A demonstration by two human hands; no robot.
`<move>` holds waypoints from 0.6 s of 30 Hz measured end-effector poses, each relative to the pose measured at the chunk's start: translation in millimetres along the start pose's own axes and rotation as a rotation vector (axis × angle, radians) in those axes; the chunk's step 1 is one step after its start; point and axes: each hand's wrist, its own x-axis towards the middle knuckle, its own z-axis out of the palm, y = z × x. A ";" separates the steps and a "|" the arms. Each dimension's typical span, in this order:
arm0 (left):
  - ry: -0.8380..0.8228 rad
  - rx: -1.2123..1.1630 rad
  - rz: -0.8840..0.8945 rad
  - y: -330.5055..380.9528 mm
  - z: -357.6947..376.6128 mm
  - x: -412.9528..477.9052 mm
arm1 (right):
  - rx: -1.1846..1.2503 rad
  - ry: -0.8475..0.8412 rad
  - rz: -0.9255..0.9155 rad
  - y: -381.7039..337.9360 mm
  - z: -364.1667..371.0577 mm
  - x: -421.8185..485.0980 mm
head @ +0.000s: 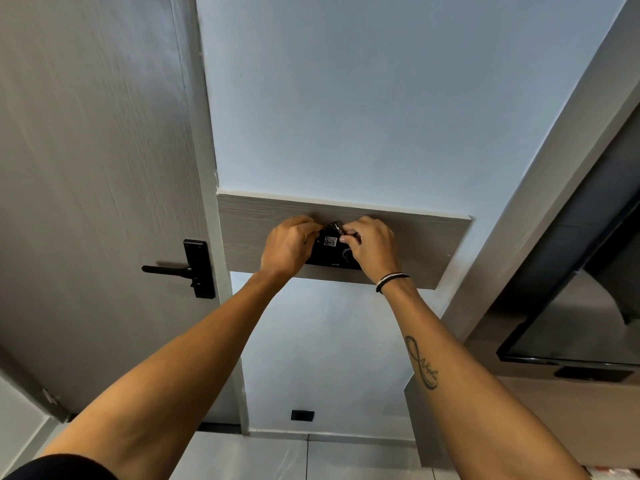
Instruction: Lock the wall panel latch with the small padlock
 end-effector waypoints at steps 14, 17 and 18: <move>0.036 0.329 0.118 -36.9 1.7 -31.8 | -0.387 0.195 -0.027 31.9 -10.5 -36.4; -0.012 0.300 0.078 -38.4 5.6 -30.2 | -0.402 0.127 0.003 32.9 -8.6 -37.9; -0.024 0.292 0.066 -38.9 7.2 -29.9 | -0.408 0.110 0.001 33.4 -7.7 -38.4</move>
